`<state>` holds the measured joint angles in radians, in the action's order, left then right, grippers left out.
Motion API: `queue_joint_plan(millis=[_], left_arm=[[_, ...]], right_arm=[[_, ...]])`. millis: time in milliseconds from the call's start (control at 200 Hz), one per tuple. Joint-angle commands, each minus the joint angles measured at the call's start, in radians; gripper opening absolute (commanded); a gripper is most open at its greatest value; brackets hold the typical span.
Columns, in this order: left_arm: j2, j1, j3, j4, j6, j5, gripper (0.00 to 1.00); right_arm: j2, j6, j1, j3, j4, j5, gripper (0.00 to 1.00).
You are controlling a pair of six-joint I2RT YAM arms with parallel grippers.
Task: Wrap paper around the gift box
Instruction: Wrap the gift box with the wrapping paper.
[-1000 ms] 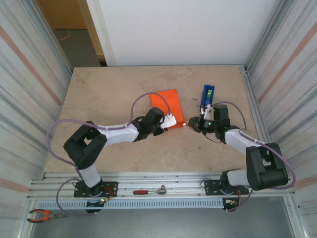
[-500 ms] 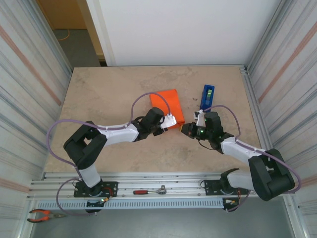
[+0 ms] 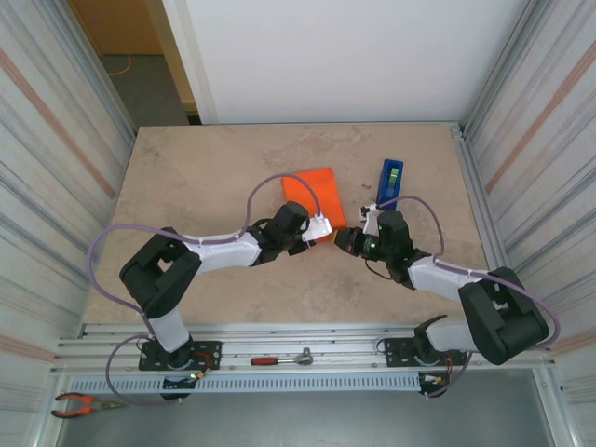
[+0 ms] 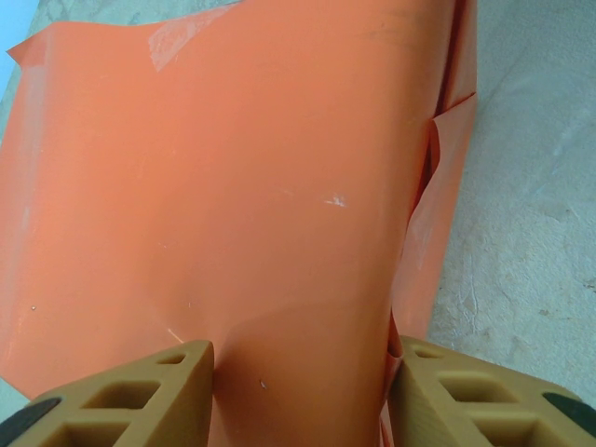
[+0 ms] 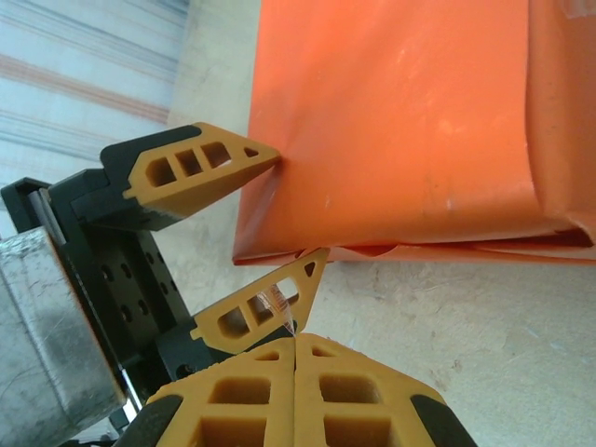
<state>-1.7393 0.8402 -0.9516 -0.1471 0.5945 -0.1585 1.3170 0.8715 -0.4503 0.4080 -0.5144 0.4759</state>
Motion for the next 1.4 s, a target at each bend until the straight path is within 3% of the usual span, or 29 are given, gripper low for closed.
queue_joint_plan(millis=[0,1398], left_arm=[[-0.011,0.002,0.010,0.044,-0.026,0.012,0.49],[-0.015,0.007,0.017,0.043,-0.026,0.011,0.49]], right_arm=[[0.023,0.027,-0.012,-0.013,-0.068,-0.026,0.00],[0.238,0.092,-0.025,0.064,-0.242,-0.036,0.00]])
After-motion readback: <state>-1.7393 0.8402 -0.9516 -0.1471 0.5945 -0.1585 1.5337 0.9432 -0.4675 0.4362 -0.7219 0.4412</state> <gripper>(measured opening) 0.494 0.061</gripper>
